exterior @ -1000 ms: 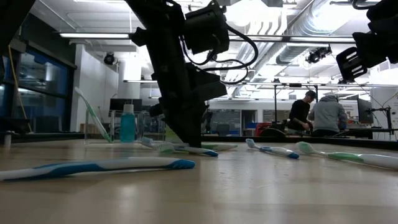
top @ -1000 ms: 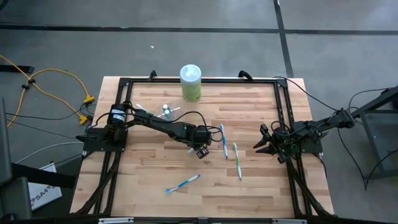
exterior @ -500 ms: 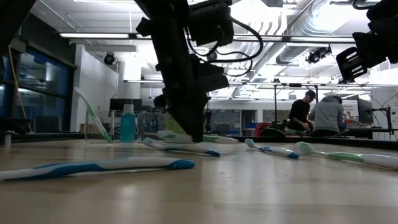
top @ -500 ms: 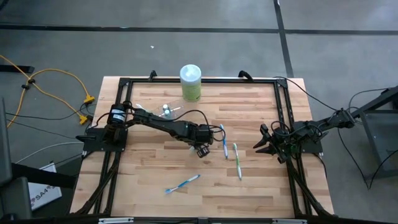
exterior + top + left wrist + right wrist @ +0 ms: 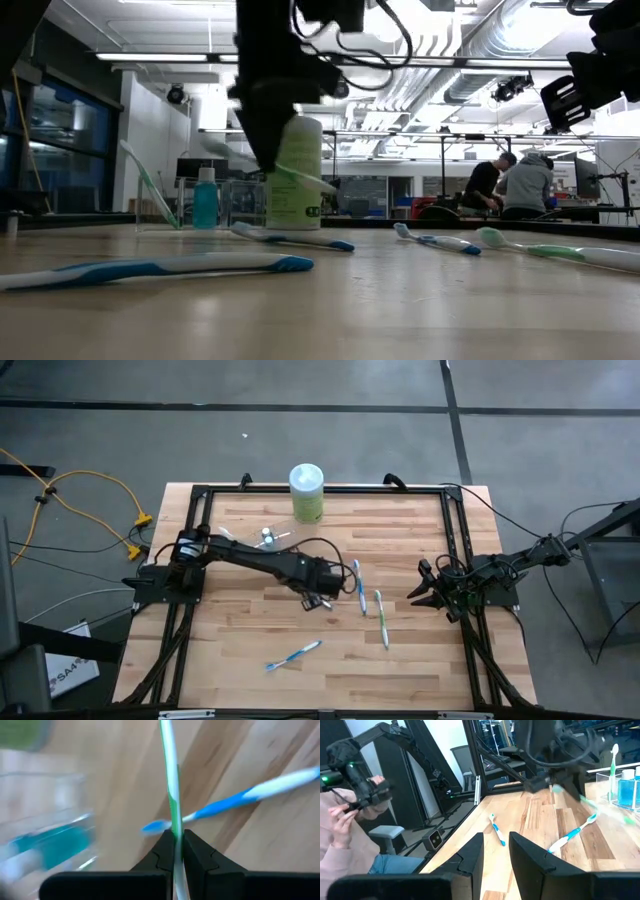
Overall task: Pick & Place toothbrushing station
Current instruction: Put the green toothbrush into the transparent organizer
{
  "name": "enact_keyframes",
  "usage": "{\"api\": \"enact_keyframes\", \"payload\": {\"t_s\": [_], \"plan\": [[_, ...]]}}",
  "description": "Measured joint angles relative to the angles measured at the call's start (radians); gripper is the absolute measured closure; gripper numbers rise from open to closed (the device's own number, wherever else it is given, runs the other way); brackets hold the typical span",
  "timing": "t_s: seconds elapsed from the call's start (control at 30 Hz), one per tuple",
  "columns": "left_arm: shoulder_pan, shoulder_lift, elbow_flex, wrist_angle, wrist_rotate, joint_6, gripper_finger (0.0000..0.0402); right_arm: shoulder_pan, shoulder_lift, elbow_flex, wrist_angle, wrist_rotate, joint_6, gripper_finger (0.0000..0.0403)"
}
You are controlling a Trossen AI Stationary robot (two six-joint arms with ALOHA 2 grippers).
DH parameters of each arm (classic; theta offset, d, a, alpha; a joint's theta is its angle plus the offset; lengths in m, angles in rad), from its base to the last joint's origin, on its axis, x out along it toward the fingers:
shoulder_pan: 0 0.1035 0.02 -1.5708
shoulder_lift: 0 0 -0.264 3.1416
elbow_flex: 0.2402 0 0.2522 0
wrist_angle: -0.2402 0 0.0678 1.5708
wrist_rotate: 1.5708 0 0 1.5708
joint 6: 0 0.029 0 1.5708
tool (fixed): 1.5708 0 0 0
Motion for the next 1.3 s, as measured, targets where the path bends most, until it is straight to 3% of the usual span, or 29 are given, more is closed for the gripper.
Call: {"api": "enact_keyframes", "payload": {"t_s": [0.27,0.63,0.9,1.03,1.13,1.3], "plan": [[-0.033,-0.001,0.063,-0.349,-0.054,-0.013,0.0393,0.0,0.0,0.0,0.0,0.0,0.0,0.0319],[-0.046,-0.086,0.066,-0.345,-0.031,0.022,0.0393,0.0,0.001,0.0,0.0,0.0,0.0,0.0319],[-0.047,-0.18,0.066,-0.345,-0.243,-0.03,0.0393,0.0,0.001,0.0,0.0,0.0,0.0,0.0319],[-0.056,-0.225,0.066,-0.318,-0.297,-0.067,0.0393,0.0,0.001,0.0,0.0,0.0,0.0,0.0319],[-0.059,-0.266,0.066,-0.32,-0.278,-0.143,0.0393,0.0,0.001,0.0,0.0,0.0,0.0,0.0319],[-0.004,-0.326,0.063,-0.345,-0.069,-0.319,0.0394,0.0,0.001,0.0,0.0,0.0,0.0,0.0319]]}}
